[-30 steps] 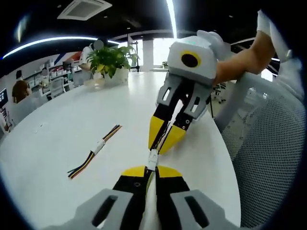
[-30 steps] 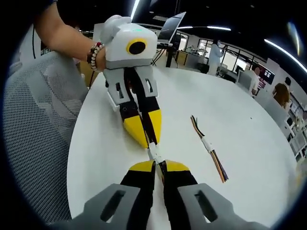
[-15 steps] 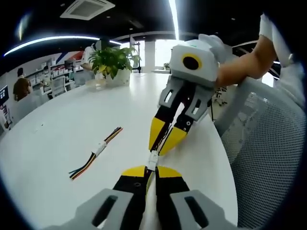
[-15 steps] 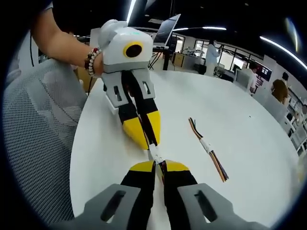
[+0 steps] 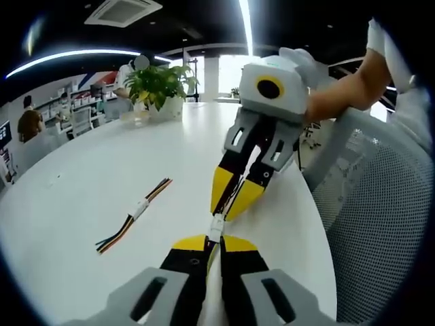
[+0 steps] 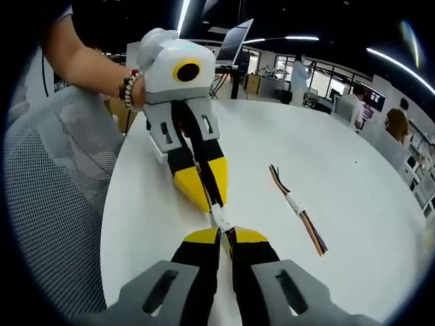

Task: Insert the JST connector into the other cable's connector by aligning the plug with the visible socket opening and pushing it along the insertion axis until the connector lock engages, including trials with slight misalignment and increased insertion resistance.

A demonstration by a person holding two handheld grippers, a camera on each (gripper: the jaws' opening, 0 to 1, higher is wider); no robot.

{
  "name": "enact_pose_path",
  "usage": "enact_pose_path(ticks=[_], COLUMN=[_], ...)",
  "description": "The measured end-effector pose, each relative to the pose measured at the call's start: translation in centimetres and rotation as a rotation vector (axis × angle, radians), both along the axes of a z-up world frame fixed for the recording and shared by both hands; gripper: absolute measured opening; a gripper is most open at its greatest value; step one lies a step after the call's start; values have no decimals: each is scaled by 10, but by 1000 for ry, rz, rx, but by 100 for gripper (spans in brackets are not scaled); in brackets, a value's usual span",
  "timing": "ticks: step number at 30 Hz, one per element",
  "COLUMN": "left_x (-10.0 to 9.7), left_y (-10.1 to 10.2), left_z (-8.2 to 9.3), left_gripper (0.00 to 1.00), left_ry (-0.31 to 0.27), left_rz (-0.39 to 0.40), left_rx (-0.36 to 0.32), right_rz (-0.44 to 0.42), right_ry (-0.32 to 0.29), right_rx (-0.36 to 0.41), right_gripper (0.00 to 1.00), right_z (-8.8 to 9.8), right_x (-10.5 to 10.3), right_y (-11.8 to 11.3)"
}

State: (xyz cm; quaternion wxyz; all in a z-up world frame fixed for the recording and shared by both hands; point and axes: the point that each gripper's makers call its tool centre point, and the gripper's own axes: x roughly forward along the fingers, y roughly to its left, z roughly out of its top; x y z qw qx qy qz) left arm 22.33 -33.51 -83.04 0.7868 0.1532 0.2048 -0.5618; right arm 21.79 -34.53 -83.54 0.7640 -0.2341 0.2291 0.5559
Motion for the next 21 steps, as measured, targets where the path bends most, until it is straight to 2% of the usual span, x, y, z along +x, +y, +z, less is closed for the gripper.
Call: enact_pose_path(ticks=[8,21], left_x=[2,9], left_y=[1,2], left_z=[2,12], left_gripper=[0,0], left_ry=[-9,2], left_rz=[5,38], left_rx=[-8,-71], right_rz=[3,10], right_ry=[-12,-15], right_rx=[18,83], right_gripper=[3,4], right_z=[3,13], right_x=[1,8], right_y=[1,-1])
